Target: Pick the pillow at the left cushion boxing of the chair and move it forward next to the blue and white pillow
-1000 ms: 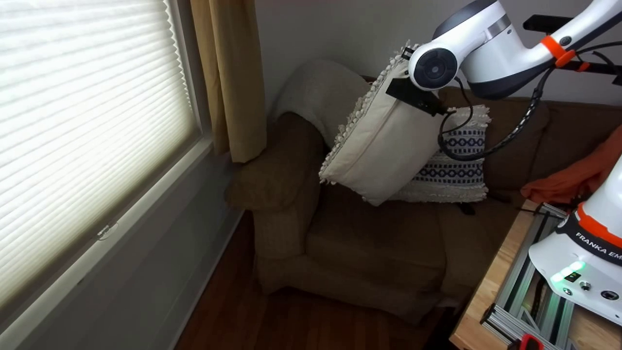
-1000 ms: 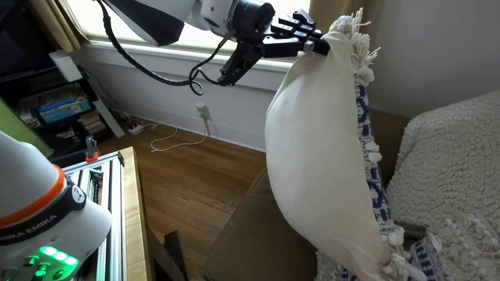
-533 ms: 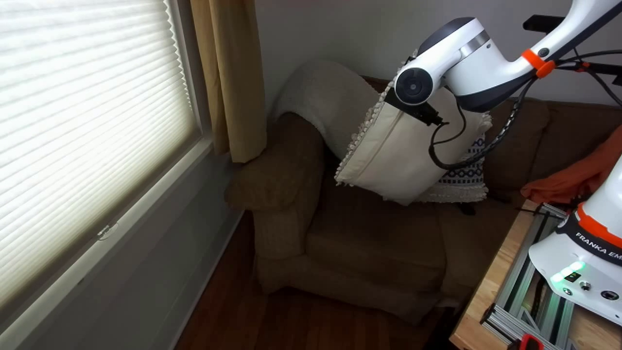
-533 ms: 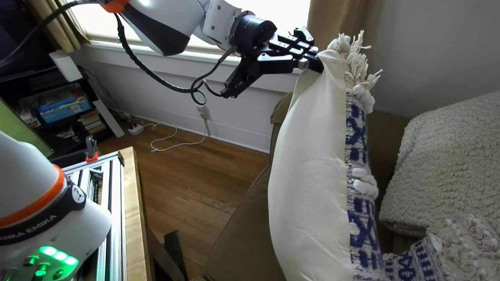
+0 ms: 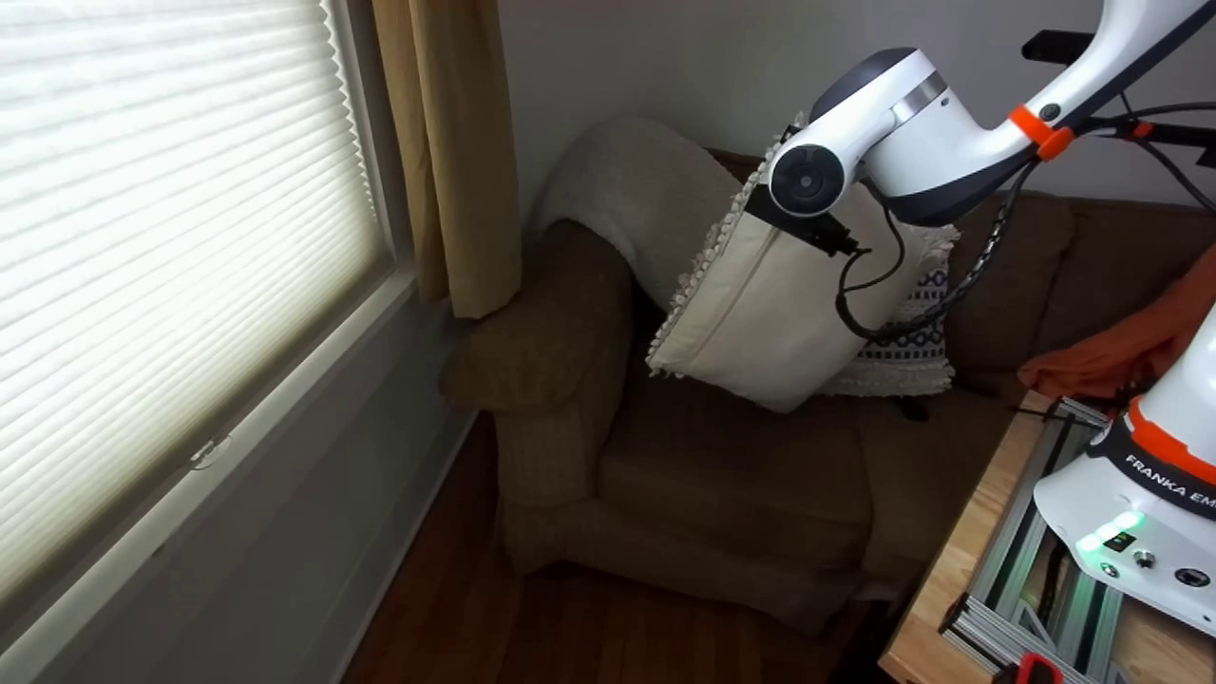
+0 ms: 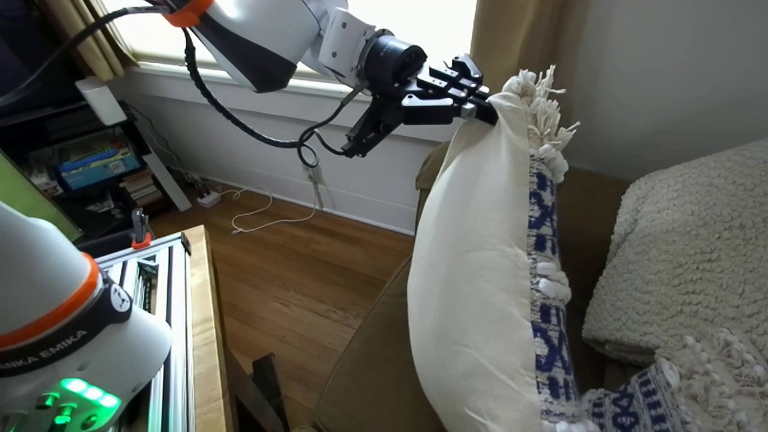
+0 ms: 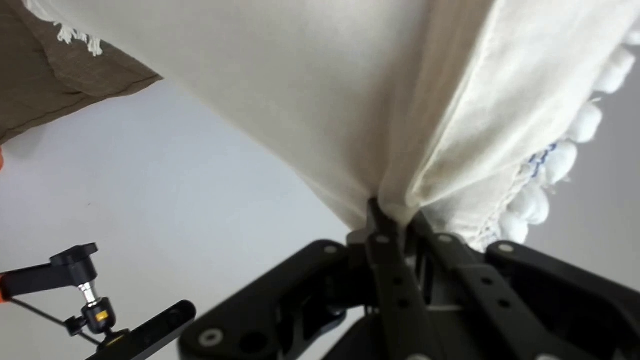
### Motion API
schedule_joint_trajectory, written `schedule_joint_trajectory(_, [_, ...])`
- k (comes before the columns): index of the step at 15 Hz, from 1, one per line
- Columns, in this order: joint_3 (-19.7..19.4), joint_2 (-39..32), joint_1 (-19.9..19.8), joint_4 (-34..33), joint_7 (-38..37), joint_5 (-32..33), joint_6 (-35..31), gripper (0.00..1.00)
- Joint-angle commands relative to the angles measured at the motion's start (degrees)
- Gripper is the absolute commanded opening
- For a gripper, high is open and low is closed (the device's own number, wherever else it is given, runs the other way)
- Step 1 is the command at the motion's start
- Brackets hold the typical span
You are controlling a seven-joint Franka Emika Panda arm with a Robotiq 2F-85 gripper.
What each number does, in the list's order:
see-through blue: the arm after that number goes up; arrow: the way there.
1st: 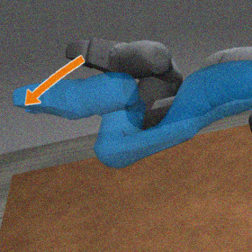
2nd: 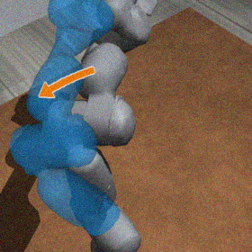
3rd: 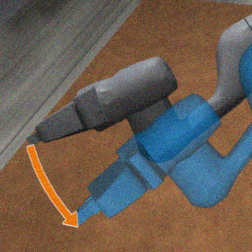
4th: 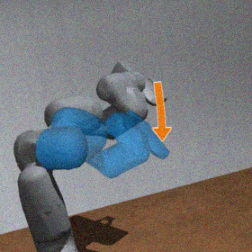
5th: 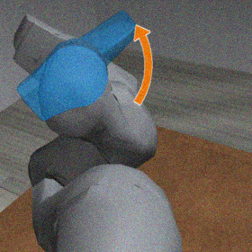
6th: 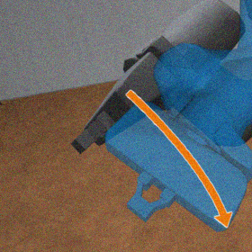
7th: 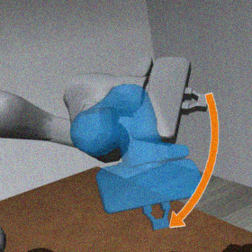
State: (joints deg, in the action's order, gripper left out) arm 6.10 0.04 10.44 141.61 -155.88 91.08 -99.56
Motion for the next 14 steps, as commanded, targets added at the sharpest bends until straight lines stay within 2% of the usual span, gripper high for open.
schedule_joint_trajectory(1, [0.24,-1.81,-1.53,-6.68,0.08,5.96,-2.14,0.02])
schedule_joint_trajectory(7, [0.25,-13.3,-2.53,-21.05,-1.3,8.47,-2.68,0.02])
schedule_joint_trajectory(14, [-0.81,-27.89,-3.57,-32.4,-1.16,7.49,-3.39,0.02])
